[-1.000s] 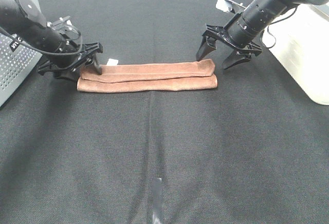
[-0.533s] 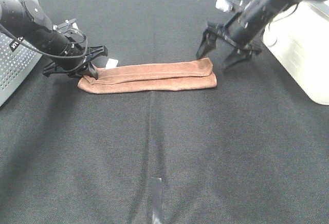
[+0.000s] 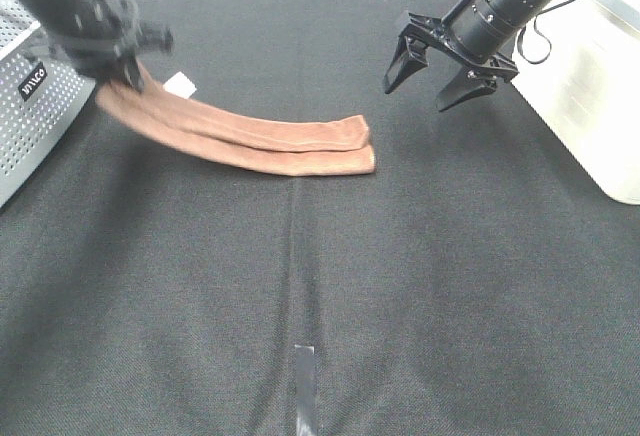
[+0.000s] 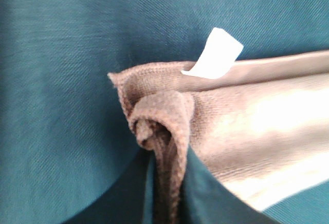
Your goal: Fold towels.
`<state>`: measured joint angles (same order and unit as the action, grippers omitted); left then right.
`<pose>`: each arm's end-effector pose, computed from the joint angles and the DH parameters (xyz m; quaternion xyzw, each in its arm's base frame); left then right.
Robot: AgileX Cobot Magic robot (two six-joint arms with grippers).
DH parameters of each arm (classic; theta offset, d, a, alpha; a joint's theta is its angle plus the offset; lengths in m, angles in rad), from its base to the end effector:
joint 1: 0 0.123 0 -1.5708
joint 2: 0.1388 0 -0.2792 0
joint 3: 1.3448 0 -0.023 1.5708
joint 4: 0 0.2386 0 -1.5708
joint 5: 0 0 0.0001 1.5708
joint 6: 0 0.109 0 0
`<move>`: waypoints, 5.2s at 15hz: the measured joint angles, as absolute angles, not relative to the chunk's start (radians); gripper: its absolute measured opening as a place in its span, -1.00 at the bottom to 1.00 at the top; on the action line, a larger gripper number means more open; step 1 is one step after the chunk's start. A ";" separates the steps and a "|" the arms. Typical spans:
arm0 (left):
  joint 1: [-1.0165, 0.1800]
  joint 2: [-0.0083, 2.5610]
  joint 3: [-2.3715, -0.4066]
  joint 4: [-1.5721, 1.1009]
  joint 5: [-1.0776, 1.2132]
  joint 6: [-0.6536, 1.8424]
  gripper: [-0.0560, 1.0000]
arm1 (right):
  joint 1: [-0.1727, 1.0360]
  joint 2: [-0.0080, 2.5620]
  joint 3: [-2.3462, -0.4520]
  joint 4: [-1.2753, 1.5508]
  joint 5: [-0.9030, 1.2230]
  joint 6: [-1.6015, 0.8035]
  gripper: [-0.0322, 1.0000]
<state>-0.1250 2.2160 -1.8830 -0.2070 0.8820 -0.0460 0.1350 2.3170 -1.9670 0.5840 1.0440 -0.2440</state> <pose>0.4753 -0.0772 0.1882 -0.0082 0.9714 -0.1106 0.2098 0.4735 0.1168 0.1699 -0.0701 0.9532 0.2585 0.1403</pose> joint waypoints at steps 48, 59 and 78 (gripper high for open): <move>-0.213 2.137 -1.946 -0.448 0.874 -0.007 0.29 | 0.149 2.471 -1.971 0.947 1.168 -0.456 0.55; -0.213 1.848 -1.901 -0.201 1.210 -0.007 0.29 | 0.160 2.009 -1.964 0.544 1.209 -0.200 0.55; -0.213 0.437 -0.718 -0.142 1.217 0.000 0.29 | 0.228 0.833 -0.788 0.138 1.166 -0.071 0.55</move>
<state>-0.2130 0.4370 -0.7180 -0.1420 1.2170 0.0000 0.2280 0.8330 -0.7880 0.1380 1.1660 -0.0710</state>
